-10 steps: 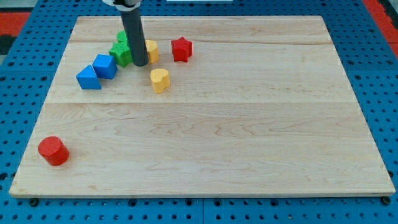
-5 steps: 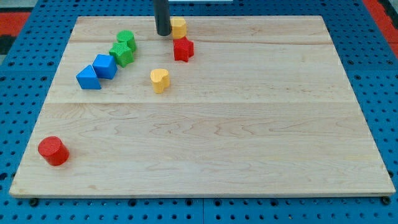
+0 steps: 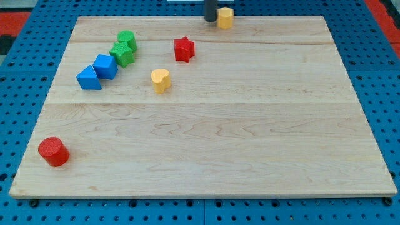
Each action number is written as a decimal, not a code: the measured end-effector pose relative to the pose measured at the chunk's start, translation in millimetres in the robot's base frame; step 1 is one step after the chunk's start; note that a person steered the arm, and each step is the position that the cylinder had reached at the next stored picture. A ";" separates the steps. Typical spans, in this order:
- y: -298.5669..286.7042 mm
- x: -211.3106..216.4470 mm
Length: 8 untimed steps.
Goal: Push the yellow hexagon to the top center of the board
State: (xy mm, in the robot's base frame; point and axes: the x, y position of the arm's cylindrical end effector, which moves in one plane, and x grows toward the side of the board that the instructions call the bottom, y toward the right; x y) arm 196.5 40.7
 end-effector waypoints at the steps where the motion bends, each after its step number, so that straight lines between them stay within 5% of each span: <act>1: 57.2 11.2; 3: 155.4 72.3; 4: 252.7 21.2; 5: 250.5 -4.1; 6: 232.7 -5.1; 8: -2.8 26.5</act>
State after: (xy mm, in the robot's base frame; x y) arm 223.0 37.8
